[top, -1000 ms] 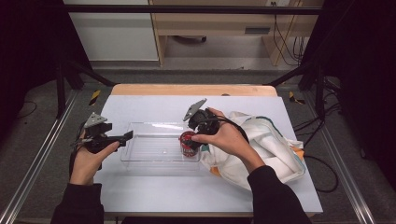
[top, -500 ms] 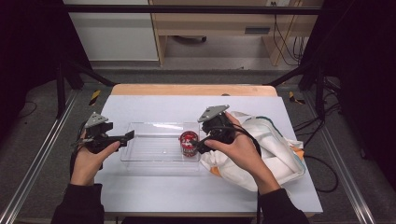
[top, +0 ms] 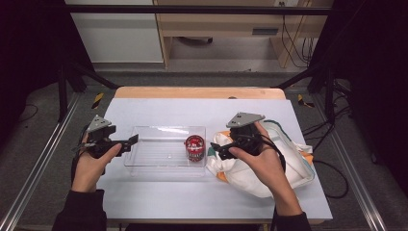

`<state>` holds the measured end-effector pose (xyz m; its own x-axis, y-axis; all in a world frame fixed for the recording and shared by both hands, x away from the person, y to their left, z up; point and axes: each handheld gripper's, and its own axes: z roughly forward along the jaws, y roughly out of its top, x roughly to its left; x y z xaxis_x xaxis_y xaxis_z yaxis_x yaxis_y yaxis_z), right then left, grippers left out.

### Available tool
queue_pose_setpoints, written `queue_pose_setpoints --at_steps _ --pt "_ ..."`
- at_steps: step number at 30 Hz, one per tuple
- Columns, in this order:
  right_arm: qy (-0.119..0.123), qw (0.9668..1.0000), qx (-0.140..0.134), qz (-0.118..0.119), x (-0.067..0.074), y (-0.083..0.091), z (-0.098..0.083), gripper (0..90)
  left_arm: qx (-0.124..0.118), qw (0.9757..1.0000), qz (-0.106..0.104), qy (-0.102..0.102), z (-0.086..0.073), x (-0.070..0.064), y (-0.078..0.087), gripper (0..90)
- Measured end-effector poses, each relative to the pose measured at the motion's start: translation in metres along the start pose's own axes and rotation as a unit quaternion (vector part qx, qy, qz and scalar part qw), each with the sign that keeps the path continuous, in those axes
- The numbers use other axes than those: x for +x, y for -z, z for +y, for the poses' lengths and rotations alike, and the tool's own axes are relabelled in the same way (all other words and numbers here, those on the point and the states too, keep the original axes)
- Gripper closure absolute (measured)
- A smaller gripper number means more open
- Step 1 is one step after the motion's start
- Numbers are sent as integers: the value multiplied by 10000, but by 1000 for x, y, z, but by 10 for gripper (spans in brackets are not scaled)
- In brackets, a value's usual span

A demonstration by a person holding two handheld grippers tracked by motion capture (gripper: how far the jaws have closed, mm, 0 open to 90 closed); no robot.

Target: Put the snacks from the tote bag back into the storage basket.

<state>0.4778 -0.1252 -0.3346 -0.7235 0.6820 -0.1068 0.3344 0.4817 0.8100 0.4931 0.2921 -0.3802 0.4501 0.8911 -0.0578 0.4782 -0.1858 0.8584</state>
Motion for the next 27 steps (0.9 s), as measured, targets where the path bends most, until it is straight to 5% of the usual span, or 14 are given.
queue_pose_setpoints --at_steps 27 --pt "-614 9944 -134 -847 -32 36 -29 86 -307 9992 98 225 5 17 21 38"
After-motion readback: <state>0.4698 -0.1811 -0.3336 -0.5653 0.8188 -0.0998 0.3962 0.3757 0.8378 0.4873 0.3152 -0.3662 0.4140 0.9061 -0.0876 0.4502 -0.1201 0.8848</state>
